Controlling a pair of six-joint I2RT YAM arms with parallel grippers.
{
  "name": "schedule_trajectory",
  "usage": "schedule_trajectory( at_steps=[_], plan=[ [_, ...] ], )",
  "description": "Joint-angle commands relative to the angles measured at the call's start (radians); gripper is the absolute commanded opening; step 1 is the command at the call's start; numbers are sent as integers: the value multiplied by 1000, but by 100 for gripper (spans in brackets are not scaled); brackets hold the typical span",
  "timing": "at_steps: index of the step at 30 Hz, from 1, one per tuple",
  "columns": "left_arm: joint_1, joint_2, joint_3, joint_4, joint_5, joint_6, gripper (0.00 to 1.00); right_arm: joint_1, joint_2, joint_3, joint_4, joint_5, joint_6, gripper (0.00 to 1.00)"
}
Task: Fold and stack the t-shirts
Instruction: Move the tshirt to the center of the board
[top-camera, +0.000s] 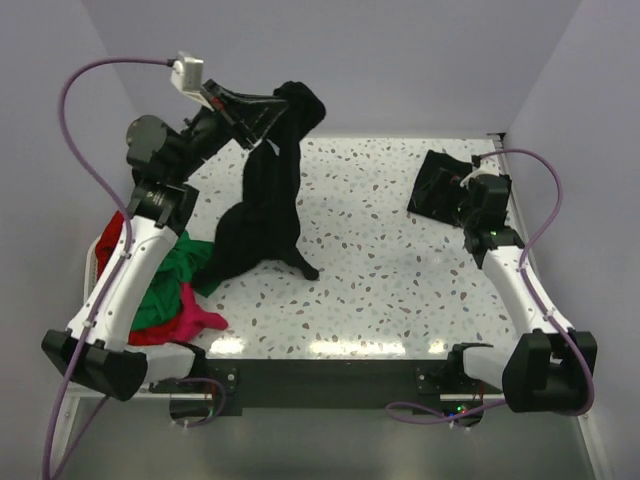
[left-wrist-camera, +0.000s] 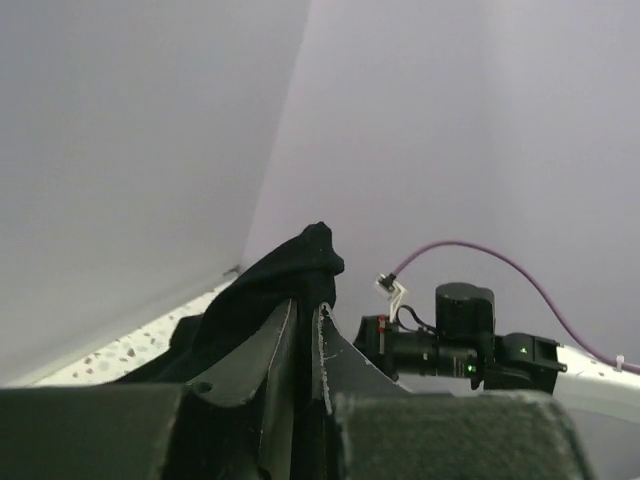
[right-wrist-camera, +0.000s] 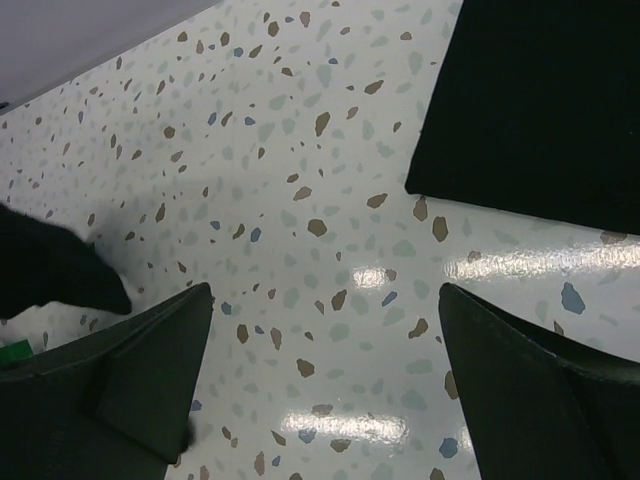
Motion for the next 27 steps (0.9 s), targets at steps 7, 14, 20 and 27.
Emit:
schedule_trajectory(
  at_steps=[7,14,20,27],
  plan=[
    [-102,423,72,-54,-27,142,56,6,-33,16,28,-63,28,99],
    [-103,371,-216,-5,-294,229,98,97,11,12,65,-21,13,98],
    [-116,216,-567,46,-476,206,98,138,152,76,71,-6,-7,97],
    [-165,187,-712,-63,-716,195,97,184,350,197,68,15,-36,96]
  ],
)
